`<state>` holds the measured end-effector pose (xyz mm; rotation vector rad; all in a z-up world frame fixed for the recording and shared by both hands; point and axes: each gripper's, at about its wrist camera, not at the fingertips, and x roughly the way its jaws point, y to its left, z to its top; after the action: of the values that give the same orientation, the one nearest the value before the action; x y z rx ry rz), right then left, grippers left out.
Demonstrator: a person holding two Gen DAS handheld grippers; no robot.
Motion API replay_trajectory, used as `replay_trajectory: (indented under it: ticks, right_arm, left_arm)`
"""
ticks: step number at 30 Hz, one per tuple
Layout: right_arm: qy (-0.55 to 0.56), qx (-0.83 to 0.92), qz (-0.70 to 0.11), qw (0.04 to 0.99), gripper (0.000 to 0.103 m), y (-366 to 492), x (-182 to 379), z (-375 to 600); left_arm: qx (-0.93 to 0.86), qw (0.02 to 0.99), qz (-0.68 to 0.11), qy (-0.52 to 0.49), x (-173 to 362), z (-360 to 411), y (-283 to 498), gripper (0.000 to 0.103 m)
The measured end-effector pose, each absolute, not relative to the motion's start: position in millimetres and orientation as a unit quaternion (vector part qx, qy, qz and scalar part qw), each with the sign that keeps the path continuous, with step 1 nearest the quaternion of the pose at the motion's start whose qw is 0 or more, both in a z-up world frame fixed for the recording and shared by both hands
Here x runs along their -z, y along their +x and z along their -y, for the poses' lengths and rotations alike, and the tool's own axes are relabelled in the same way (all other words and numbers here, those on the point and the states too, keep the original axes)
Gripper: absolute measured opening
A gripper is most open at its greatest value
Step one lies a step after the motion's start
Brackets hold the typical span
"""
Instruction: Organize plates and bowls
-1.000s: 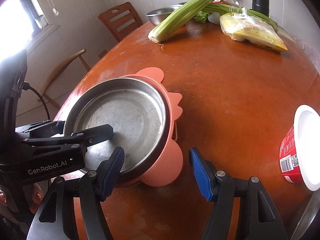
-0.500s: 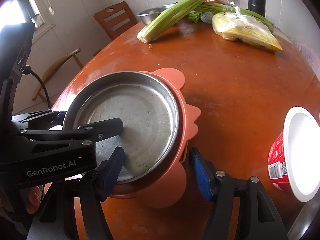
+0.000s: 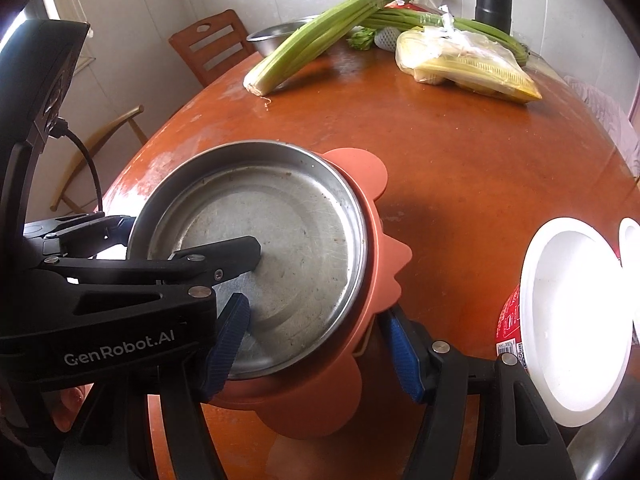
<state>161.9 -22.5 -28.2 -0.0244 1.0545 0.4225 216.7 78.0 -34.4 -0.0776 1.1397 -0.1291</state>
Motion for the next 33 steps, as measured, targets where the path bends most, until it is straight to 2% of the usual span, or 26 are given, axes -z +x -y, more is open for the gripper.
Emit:
replay_trajectory:
  ticks: [18,33]
  right_arm:
    - [-0.002,-0.182,-0.454,0.872,0.068,147.9,-2.4,36.8]
    - [0.011,-0.172,-0.389,0.905,0.068,111.6,-44.4,72.7]
  left_arm:
    - [0.042,0.870,-0.487,-0.057,-2.3,-99.9,188.1,0.067]
    - [0.056,0.896,-0.438,-0.042,-45.4,-73.0,149.7,0.067]
